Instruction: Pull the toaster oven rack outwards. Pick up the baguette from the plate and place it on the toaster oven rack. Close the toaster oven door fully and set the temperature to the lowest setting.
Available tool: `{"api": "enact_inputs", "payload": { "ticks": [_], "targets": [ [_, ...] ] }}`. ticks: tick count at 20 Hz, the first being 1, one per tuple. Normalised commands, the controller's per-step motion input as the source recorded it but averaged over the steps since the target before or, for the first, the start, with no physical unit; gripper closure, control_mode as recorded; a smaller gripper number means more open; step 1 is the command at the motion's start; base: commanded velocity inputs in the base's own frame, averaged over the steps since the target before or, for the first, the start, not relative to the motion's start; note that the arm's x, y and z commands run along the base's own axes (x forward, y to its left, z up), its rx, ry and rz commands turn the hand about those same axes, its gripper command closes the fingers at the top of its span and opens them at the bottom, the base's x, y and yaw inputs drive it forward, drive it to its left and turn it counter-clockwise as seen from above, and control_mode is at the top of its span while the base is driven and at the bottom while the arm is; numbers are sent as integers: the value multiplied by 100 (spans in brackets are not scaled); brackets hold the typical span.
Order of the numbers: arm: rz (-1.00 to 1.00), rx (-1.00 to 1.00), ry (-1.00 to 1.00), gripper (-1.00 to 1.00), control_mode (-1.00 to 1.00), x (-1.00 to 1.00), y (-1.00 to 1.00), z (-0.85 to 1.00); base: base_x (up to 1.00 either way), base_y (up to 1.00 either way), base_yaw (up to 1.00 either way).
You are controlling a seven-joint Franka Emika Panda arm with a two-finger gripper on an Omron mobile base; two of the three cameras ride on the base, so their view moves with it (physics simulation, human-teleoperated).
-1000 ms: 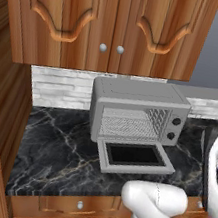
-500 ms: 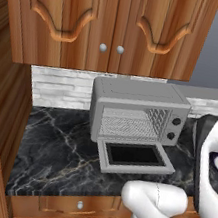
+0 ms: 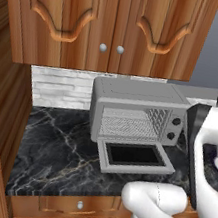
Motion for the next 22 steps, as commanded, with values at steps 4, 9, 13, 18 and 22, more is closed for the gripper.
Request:
{"api": "enact_inputs", "payload": {
  "ticks": [4, 9, 13, 18, 22],
  "targets": [
    [11, 0, 0, 100, -100, 11, 48, -2, 0, 0, 0],
    [16, 4, 0, 100, -100, 33, 32, -19, 0, 0, 0],
    [16, 4, 0, 100, -100, 38, 29, -28, 0, 0, 0],
    [2, 5, 0, 100, -100, 41, 19, -18, 0, 0, 0],
    [0, 2, 0, 100, -100, 34, 25, -19, 0, 0, 0]
  ]
}}
